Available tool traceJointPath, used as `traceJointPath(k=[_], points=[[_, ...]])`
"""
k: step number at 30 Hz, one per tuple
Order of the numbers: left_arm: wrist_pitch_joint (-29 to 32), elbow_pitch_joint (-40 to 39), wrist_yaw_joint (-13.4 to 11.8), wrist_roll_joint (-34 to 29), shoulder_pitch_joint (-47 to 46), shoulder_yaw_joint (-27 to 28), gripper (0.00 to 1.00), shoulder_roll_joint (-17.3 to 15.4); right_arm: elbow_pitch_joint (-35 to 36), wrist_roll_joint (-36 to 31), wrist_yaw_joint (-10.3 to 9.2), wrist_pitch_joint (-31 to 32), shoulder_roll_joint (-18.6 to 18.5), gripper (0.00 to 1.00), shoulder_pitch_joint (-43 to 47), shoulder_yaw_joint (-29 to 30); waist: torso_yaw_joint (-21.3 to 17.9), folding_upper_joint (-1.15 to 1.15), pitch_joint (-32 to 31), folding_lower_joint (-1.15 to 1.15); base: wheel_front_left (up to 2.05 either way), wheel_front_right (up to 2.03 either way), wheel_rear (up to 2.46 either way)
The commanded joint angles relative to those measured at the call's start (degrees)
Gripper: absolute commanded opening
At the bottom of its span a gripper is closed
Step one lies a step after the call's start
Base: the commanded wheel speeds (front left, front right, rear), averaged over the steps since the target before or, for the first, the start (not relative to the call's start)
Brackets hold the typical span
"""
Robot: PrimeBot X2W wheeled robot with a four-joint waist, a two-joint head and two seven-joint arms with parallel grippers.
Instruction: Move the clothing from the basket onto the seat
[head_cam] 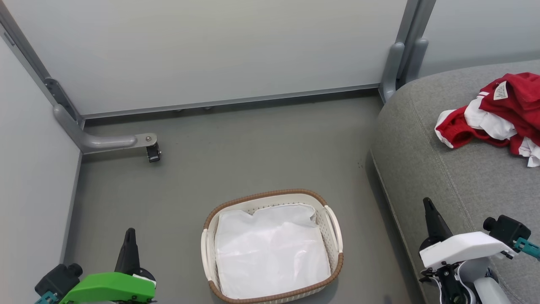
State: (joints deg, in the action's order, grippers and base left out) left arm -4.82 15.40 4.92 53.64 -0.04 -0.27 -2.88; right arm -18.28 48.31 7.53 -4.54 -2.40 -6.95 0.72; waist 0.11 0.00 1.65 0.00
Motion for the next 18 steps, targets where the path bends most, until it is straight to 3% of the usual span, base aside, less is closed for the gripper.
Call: traceJointPath(k=[1, 18], points=[[0.39, -0.75, 0.32, 1.71, -1.72, 0.44, 0.0, -0.28, 0.99, 2.01, -0.03, 0.48, -0.33, 0.0, -0.1, 0.43, 0.0, 0.0, -0.03, 0.0, 0.0, 0.0, 0.0], [3.53, -1.0, 1.04, 12.4, -3.17, 2.25, 0.0, -0.29, 2.02, 14.06, -0.03, 3.56, -0.42, 0.0, 0.16, 2.01, -0.02, 0.0, -0.34, 0.0, 0.0, 0.0, 0.0]])
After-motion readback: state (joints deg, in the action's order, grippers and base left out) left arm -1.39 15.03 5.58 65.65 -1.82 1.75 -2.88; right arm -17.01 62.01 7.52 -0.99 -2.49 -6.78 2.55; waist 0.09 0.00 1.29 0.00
